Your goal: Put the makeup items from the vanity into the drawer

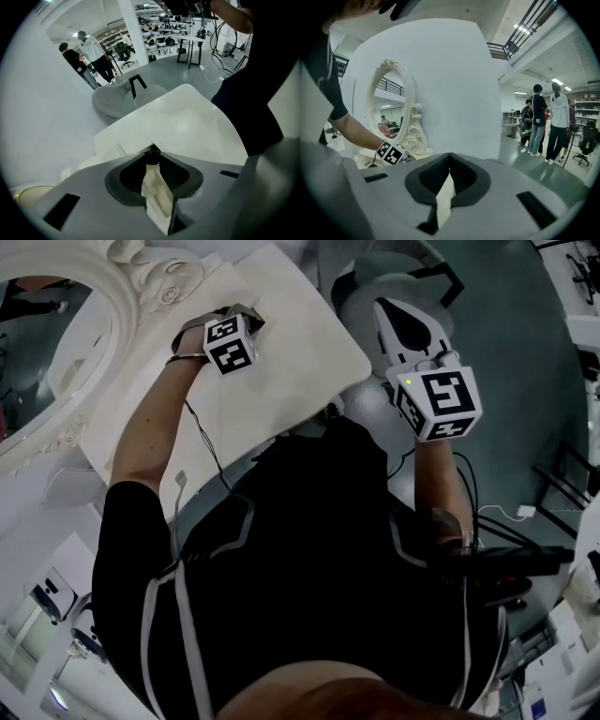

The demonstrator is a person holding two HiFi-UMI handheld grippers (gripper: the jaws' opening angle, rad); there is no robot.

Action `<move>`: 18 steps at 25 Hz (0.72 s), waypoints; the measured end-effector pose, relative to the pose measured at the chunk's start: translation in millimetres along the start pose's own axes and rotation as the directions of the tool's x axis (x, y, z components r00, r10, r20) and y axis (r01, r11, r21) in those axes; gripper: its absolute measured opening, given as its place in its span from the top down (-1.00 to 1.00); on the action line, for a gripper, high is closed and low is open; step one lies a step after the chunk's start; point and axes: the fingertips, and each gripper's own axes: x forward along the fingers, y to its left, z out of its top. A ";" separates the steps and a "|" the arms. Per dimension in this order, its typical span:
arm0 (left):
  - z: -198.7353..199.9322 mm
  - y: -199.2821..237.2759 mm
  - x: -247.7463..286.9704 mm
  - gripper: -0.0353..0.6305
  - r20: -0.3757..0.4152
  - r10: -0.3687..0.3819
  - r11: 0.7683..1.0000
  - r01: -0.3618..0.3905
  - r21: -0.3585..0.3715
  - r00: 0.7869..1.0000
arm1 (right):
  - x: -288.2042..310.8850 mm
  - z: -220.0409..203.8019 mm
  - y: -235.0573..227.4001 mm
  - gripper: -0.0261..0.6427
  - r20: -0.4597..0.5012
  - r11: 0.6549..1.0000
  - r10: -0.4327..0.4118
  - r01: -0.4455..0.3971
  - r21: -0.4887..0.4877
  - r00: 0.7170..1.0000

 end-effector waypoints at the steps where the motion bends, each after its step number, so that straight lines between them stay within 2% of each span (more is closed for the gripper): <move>1: 1.3 0.7 0.2 0.62 0.000 0.001 1.000 -0.001 0.007 1.000 | -0.4 -0.9 -2.2 0.91 -0.003 1.000 -0.004 0.004 0.003 1.000; 7: 5.3 2.7 1.1 0.61 0.012 0.015 0.996 -0.016 0.083 1.000 | -2.1 -7.8 -11.1 0.91 -0.016 0.999 -0.022 0.022 0.026 1.000; 12: 5.2 1.9 0.3 0.61 0.055 -0.005 0.998 0.001 0.063 0.998 | -2.4 -10.1 -9.5 0.91 -0.021 1.000 -0.008 0.009 0.028 1.000; 18: 0.2 2.0 2.2 0.61 0.042 -0.030 0.996 0.027 0.084 0.999 | -4.1 -15.1 -12.9 0.91 -0.030 0.999 -0.010 0.012 0.037 0.999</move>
